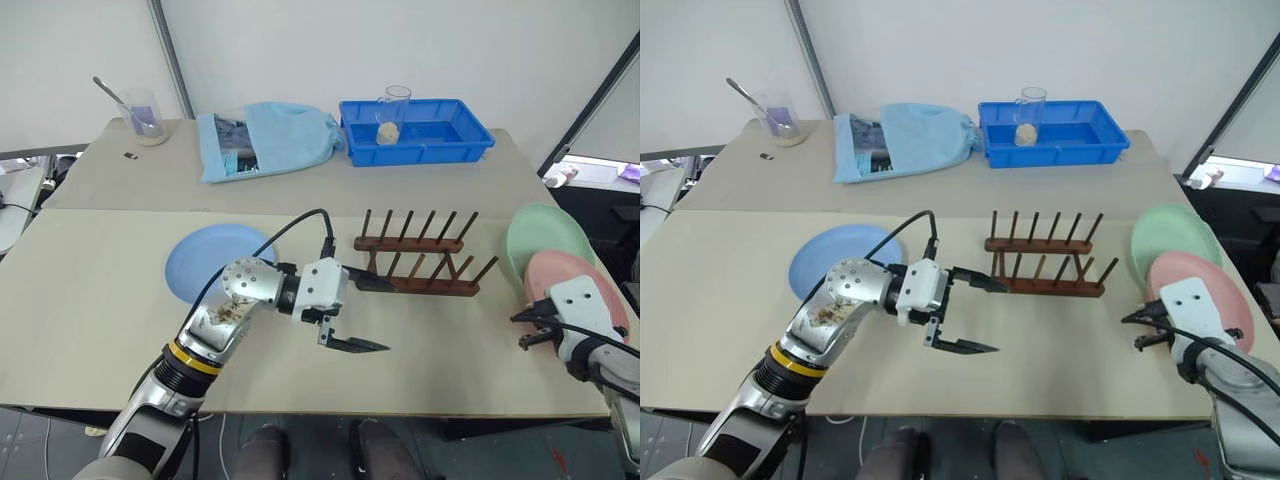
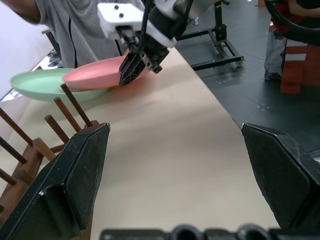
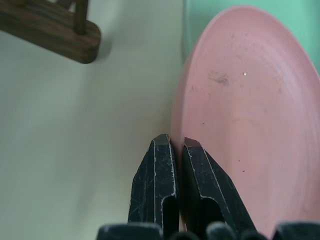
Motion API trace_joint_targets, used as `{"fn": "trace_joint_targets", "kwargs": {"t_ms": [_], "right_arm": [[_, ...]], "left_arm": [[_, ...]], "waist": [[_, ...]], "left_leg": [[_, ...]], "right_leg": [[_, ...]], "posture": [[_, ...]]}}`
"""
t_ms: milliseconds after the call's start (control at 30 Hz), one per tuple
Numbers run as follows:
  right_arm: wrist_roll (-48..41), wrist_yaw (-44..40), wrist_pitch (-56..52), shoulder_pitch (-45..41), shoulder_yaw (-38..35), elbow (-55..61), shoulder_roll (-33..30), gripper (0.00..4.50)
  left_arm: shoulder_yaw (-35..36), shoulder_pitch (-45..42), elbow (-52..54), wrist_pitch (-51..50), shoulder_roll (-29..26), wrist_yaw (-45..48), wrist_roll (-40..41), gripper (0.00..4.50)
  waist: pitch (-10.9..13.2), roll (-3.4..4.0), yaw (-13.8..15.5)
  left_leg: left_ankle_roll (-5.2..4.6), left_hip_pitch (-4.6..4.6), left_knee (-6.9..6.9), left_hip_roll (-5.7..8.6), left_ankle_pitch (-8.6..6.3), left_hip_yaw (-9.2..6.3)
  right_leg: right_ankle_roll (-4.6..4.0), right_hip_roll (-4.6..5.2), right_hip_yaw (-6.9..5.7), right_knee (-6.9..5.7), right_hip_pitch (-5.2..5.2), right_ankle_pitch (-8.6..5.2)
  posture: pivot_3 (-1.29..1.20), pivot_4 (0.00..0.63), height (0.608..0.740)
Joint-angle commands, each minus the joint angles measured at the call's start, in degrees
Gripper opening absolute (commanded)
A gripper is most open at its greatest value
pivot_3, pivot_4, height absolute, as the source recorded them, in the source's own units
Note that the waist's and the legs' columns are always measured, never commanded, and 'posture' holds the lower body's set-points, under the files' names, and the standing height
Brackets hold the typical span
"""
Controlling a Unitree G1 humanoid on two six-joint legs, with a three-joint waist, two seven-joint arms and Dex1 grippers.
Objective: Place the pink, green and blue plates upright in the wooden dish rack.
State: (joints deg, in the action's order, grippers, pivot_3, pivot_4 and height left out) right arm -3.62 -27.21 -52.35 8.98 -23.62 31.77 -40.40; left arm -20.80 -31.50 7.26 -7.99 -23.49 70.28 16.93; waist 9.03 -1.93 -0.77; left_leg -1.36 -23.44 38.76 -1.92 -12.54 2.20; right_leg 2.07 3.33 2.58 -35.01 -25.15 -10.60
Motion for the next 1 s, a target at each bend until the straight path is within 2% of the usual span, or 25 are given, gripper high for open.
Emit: {"fn": "trace_joint_targets", "kwargs": {"t_ms": [33,167,267,433,567,800,1000], "right_arm": [[-0.5,-2.1,-2.1,-0.2,-7.6,8.0,-4.6,0.05],[-5.1,-7.2,-4.7,-5.9,-13.0,11.8,-10.1,0.05],[-12.2,-11.2,-3.3,-15.0,-13.5,10.2,-12.1,0.05],[-28.6,-11.9,-6.9,-33.5,-15.1,4.7,-5.9,0.05],[-45.5,-8.2,-21.0,-45.5,-21.4,-3.1,-0.8,0.05],[-57.2,-3.5,-30.0,-46.9,-25.2,-13.1,0.2,0.05],[-60.6,-1.5,-30.5,-45.2,-24.9,-19.1,-1.7,0.05]], "left_arm": [[2.7,0.0,2.7,-1.4,-1.0,-0.8,1.9,4.5],[5.2,0.4,4.1,-4.3,-2.6,-1.5,4.1,4.5],[7.4,0.2,5.0,-7.0,-3.0,-2.4,6.4,4.5],[10.2,0.1,5.2,-7.7,-3.0,-2.5,9.2,4.5],[12.0,-0.4,5.8,-8.9,-2.5,-3.2,11.9,4.5],[13.5,-1.9,9.4,-15.4,-4.5,-1.9,18.1,4.5],[14.6,-3.5,10.7,-19.0,-7.8,0.7,21.6,4.5]], "waist": [[0.0,0.07,0.0],[0.1,0.07,-0.1],[0.1,0.04,-0.3],[0.2,-0.02,-0.2],[0.2,0.0,0.2],[0.1,0.02,0.4],[0.2,0.06,0.0]], "left_leg": [[0.0,-0.02,0.01,0.0,0.0,0.0],[0.0,0.05,0.01,-0.01,0.0,0.01],[0.0,0.11,0.01,-0.03,0.0,-0.01],[0.0,0.12,0.0,-0.02,0.0,-0.09],[-0.02,-0.11,-0.03,0.0,0.0,-0.15],[-0.33,-0.36,-0.02,0.16,-0.19,-0.22],[-0.43,-0.3,-0.02,0.11,-0.25,-0.25]], "right_leg": [[0.0,0.01,0.0,0.0,-0.01,0.0],[0.01,0.0,0.0,0.0,0.01,0.0],[0.0,-0.02,-0.02,-0.01,0.04,0.01],[0.0,-0.07,-0.03,-0.01,0.07,0.01],[-0.03,-0.07,-0.02,0.05,0.01,0.01],[0.03,0.05,-0.01,0.1,-0.04,0.17],[0.14,-0.04,-0.03,0.03,-0.05,0.08]], "posture": [[0.0,0.15,0.74],[0.0,0.15,0.74],[0.0,0.15,0.74],[0.0,0.15,0.74],[0.0,0.15,0.74],[0.0,0.15,0.74],[0.0,0.15,0.74]]}}
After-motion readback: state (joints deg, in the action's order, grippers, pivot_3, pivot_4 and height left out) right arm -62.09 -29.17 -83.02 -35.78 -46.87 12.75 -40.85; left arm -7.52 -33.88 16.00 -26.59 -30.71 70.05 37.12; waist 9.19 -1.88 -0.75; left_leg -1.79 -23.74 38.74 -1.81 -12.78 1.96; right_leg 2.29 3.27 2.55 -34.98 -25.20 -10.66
